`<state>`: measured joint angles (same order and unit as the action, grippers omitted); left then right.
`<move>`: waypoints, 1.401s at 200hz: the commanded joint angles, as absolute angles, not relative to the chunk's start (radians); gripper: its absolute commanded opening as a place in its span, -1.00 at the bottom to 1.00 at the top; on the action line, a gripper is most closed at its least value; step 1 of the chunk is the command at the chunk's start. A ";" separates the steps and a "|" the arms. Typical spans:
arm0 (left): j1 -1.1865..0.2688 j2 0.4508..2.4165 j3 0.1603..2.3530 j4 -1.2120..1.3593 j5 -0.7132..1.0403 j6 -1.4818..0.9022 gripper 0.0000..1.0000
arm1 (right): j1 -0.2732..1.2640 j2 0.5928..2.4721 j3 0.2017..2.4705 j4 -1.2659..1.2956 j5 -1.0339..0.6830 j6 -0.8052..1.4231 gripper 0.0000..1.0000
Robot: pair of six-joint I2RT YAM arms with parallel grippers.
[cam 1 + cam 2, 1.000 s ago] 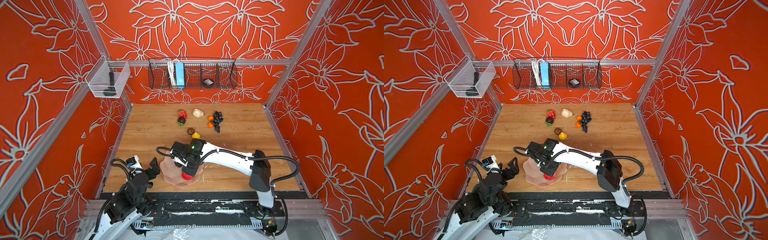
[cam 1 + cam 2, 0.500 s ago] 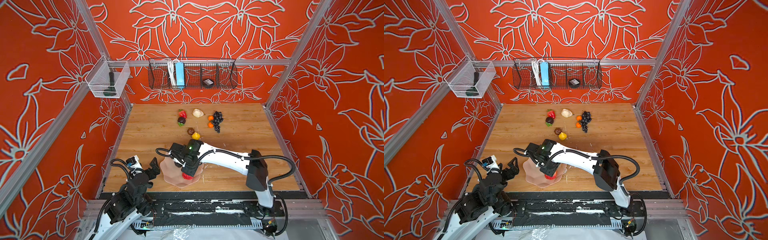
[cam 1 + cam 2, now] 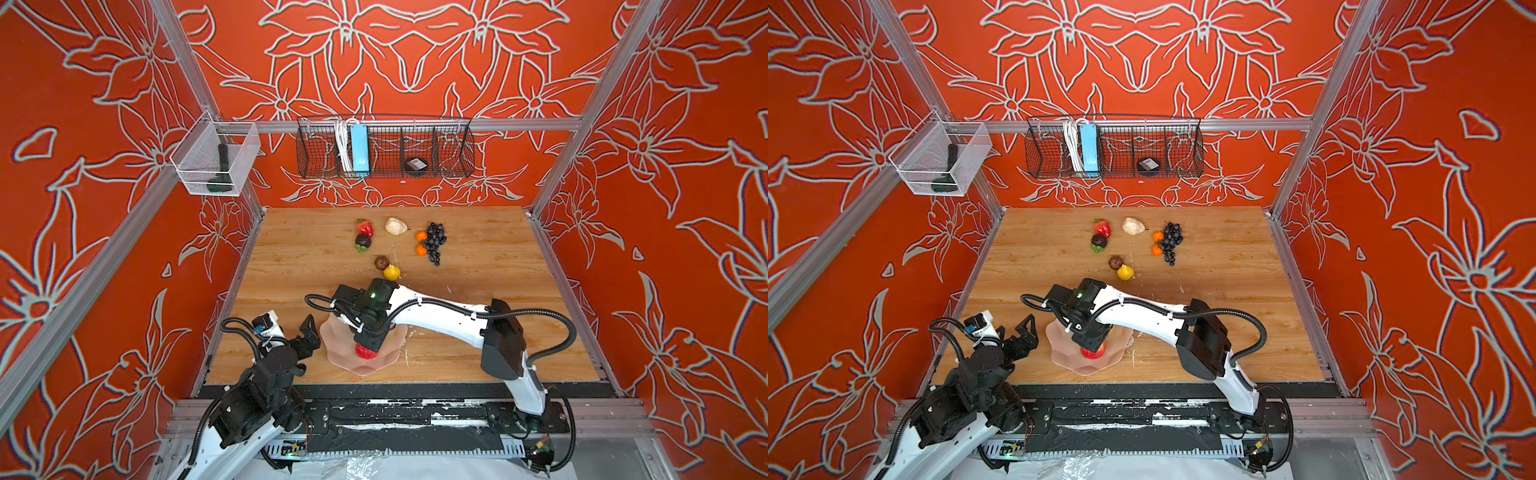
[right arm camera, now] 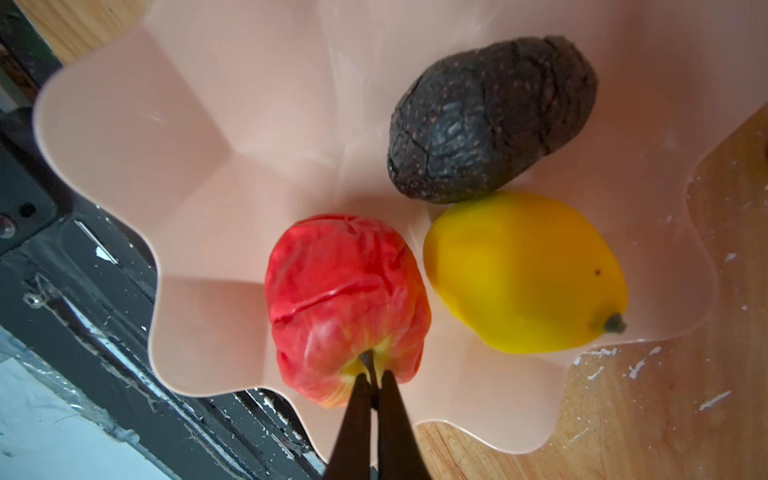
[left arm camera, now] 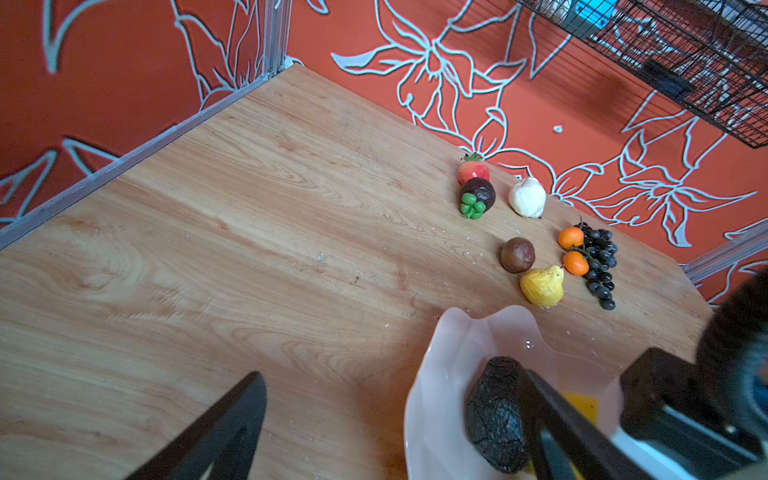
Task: Place and organize the fake fruits in the fruit bowl
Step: 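Lower the apple into the bowl beside the lemon and open the right gripper, then move the right gripper back to the fruit pile above the white pear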
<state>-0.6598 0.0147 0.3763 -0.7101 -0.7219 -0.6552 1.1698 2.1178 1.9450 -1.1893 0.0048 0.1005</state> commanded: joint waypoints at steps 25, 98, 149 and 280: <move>-0.653 0.009 0.370 -0.712 -0.738 -0.667 0.89 | 1.177 2.179 2.016 -1.216 0.012 0.097 -1.00; -0.653 0.011 0.368 -0.706 -0.735 -0.663 0.89 | 1.177 2.192 2.036 -1.205 0.002 0.097 -0.68; -0.653 0.014 0.367 -0.701 -0.732 -0.660 0.89 | 1.177 2.168 2.038 -1.201 -0.017 0.097 -0.42; -0.653 0.162 0.352 -0.536 -0.580 -0.564 0.89 | 1.026 1.720 1.744 -0.988 0.086 0.108 0.04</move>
